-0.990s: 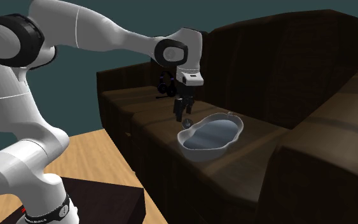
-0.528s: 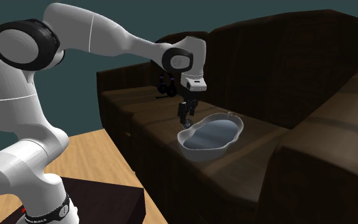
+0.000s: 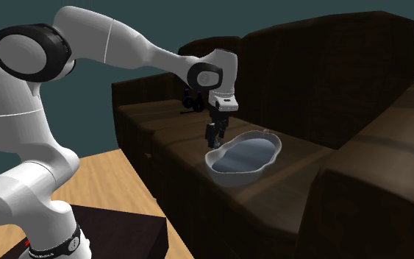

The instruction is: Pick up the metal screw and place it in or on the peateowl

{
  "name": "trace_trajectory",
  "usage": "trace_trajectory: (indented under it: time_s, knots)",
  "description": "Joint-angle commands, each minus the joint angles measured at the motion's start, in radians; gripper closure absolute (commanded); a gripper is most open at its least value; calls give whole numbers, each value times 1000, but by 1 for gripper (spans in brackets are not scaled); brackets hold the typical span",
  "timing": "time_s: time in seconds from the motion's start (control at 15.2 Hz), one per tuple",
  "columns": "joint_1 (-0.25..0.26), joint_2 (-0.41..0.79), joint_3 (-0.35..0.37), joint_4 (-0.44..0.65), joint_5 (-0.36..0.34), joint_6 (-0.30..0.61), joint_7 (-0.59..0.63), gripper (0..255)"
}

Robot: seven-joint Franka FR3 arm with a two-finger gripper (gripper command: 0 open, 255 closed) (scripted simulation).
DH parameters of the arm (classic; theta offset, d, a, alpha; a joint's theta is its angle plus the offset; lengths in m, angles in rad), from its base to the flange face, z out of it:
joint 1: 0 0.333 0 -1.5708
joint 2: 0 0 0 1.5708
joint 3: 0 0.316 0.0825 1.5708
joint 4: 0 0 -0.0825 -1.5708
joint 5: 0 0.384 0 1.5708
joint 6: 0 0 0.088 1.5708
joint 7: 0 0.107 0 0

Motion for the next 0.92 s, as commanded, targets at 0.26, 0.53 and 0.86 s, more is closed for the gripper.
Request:
trace_trajectory:
  time_s: [0.26, 0.53, 0.86]
  knots:
    - [0, 0, 0, -1, 0, 1, 0, 255]
    - [0, 0, 0, -1, 0, 1, 0, 255]
    - [-1, -5, -1, 21, 1, -25, 2, 255]
